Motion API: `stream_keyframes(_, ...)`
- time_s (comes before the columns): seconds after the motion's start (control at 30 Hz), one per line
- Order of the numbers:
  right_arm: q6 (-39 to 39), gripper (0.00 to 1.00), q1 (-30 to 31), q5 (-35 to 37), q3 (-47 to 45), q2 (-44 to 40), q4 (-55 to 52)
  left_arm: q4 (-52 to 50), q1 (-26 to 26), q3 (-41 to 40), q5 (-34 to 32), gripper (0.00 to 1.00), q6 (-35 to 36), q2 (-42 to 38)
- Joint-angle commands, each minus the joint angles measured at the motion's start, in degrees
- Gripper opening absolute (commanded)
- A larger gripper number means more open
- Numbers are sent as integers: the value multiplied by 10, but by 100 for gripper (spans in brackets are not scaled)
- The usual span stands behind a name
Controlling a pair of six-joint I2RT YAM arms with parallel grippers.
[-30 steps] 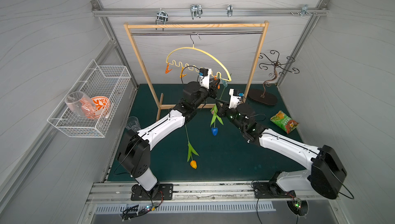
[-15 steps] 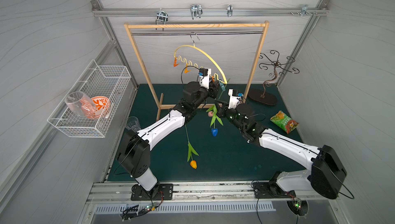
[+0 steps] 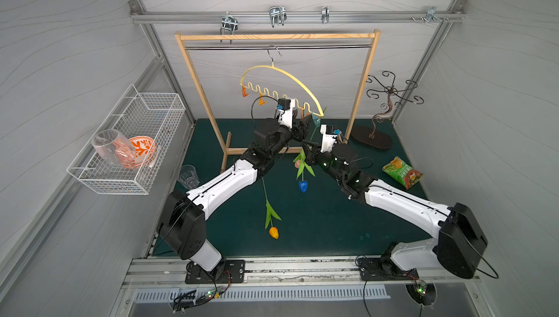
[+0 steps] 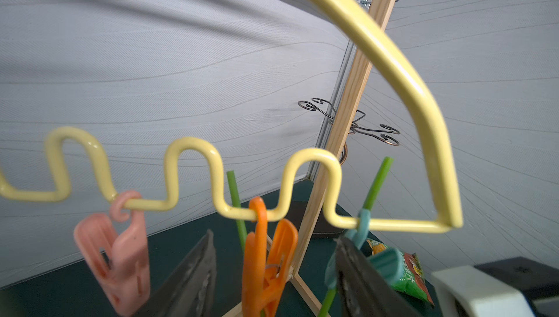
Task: Dry the flowers on a clothes hanger
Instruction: Clamp the flower onto the hanger.
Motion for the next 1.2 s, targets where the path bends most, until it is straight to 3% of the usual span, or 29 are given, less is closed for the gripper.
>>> stream_keyframes(0.0, -11, 16, 4, -4, 13, -3, -6, 15, -3, -8, -11, 65, 7, -25)
stream_keyframes(0.13, -18, 26, 4, 1, 11, -10, -19, 20, -7, -29, -22, 65, 4, -40)
stream_keyframes(0.8, -6, 28, 5, 52, 31, -15, -86, -64, -14, -58, -61, 68, -8, -104)
stream_keyframes(1.17, -5, 42, 1, 104, 44, 5, -96, -117, -14, -123, -122, 69, -44, -181)
